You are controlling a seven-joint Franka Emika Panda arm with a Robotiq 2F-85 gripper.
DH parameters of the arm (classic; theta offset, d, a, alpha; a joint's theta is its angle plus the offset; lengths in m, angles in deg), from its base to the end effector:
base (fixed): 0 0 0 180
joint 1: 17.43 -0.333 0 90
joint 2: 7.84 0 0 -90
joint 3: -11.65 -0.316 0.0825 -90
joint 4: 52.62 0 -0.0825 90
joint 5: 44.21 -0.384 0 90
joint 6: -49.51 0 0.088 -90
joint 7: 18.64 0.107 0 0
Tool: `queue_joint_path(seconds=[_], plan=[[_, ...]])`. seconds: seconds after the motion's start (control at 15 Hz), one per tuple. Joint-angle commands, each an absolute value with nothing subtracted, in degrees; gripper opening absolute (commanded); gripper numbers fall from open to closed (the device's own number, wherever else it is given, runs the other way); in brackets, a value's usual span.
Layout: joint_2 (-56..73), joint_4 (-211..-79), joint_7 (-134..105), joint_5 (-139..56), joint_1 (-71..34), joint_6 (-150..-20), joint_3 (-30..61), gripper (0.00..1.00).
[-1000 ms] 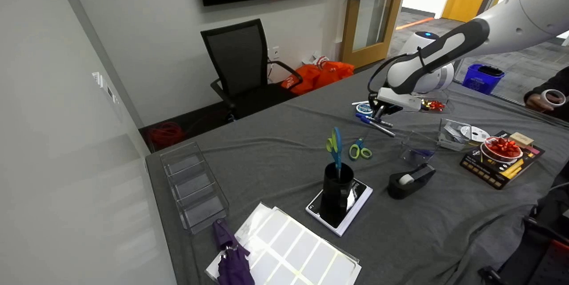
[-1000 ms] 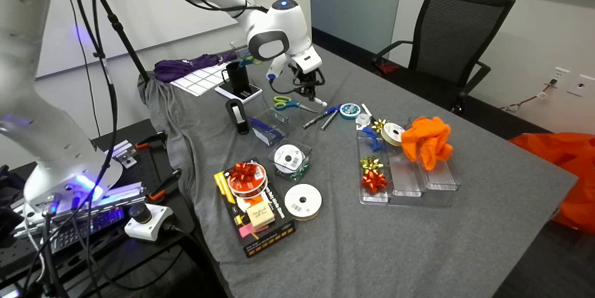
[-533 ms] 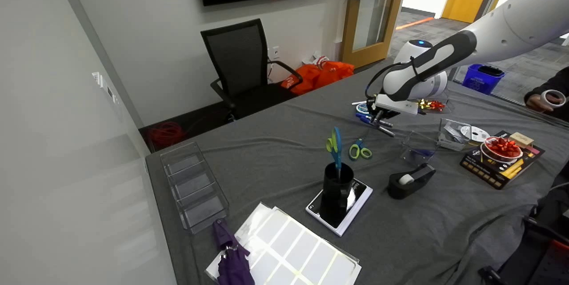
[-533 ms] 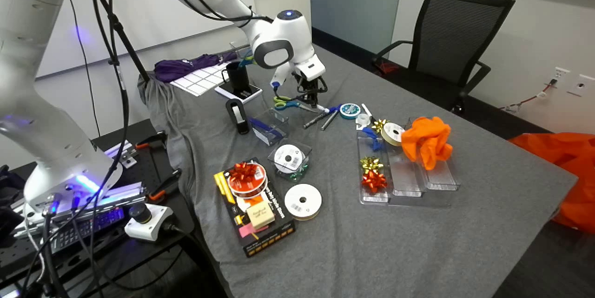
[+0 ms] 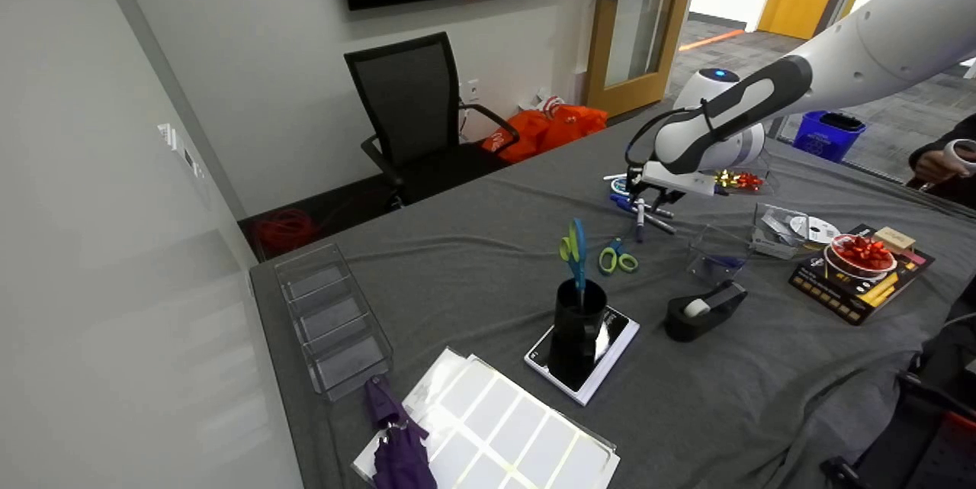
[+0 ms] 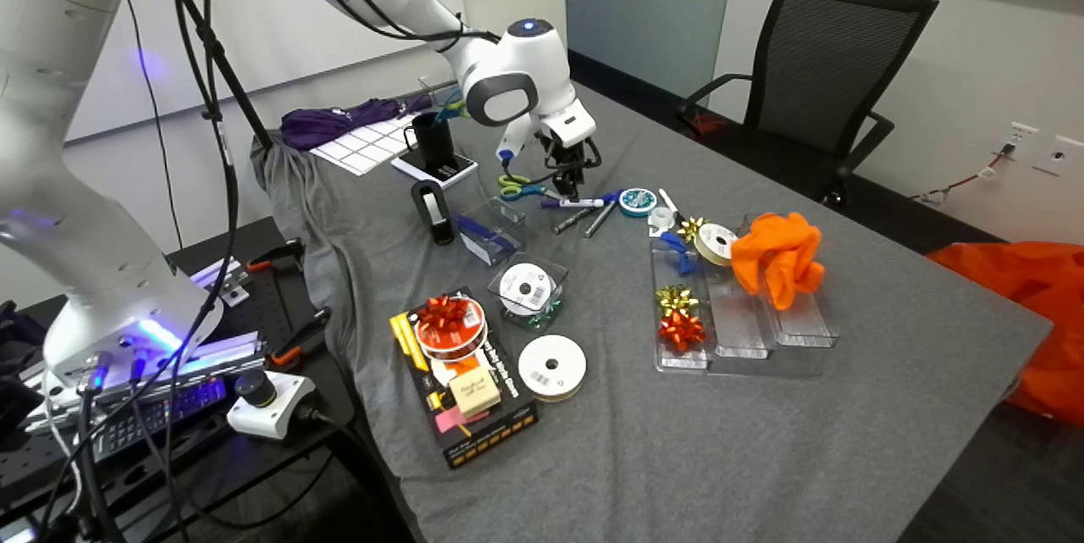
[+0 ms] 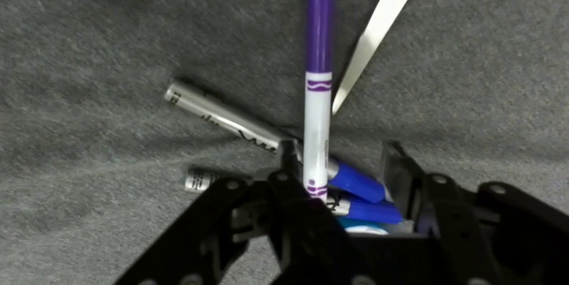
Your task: Remove the purple marker from the clear container.
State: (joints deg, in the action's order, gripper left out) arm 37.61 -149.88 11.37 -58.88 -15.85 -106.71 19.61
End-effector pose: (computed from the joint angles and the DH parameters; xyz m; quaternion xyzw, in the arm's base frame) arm 0.6830 -0.1128 0.1613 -0.9020 0.4130 -0.1186 0.0407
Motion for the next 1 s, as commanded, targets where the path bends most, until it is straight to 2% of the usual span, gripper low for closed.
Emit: queue_joint_path(seconds=[0.0, 0.13, 0.2, 0.93], plan=[[35.7, -150.9, 9.2, -59.3, -15.2, -105.7, 19.1, 0.85], [34.0, -152.0, 8.4, -59.6, -14.6, -104.6, 18.7, 0.98], [32.8, -152.6, 8.4, -59.9, -14.4, -103.7, 18.6, 1.0], [21.7, -160.0, 6.1, -61.7, -12.1, -97.4, 18.0, 1.0]])
